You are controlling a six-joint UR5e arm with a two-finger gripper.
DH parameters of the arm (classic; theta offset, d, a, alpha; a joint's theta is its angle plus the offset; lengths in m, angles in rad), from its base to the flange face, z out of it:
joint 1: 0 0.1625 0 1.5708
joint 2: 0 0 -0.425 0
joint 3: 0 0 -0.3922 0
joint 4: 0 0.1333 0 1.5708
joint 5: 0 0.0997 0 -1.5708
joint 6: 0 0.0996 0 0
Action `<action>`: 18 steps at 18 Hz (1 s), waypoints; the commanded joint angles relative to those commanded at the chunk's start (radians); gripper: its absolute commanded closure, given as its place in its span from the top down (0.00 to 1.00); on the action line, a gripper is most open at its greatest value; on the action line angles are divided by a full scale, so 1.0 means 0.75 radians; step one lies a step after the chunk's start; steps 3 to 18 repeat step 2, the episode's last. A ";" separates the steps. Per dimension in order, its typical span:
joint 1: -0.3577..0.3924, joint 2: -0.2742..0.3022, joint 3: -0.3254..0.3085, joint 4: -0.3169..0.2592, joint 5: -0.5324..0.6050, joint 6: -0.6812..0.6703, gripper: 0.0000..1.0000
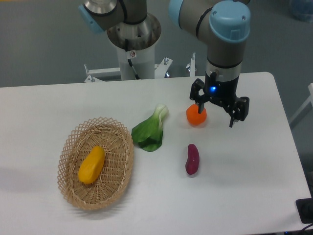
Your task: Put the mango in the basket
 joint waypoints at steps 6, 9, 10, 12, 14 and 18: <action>0.000 0.000 -0.004 0.000 0.000 0.000 1.00; 0.000 0.000 -0.004 0.000 0.000 0.000 1.00; 0.000 0.000 -0.004 0.000 0.000 0.000 1.00; 0.000 0.000 -0.004 0.000 0.000 0.000 1.00; 0.000 0.000 -0.004 0.000 0.000 0.000 1.00; 0.000 0.000 -0.004 0.000 0.000 0.000 1.00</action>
